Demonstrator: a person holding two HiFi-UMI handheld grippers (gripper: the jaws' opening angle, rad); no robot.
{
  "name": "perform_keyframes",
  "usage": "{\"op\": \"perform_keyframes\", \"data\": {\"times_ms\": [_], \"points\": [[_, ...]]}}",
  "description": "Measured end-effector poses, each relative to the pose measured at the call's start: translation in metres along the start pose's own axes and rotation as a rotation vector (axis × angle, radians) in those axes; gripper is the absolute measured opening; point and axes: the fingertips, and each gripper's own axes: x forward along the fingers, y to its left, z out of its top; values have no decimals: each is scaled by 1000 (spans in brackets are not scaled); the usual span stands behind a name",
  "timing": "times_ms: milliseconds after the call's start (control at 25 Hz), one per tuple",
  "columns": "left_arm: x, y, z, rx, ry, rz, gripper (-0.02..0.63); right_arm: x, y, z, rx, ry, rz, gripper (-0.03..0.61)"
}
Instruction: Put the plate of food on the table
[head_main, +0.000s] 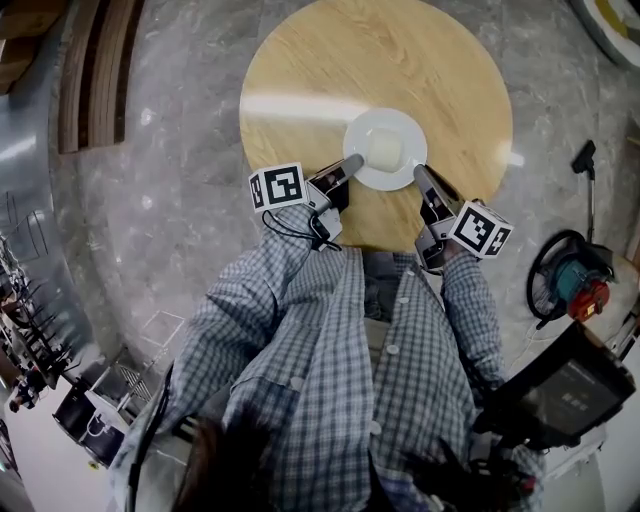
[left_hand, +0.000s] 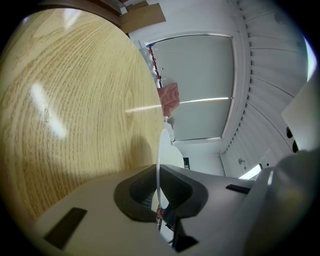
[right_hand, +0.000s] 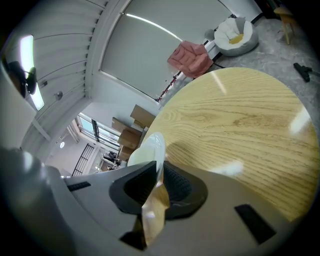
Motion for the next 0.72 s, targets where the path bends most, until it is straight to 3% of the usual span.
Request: {"op": "perform_keyframes", "data": {"times_ms": [720], "points": [[1,17,-5,-12,14,65,18,7,-15,-12,67,20,-50,49]]}}
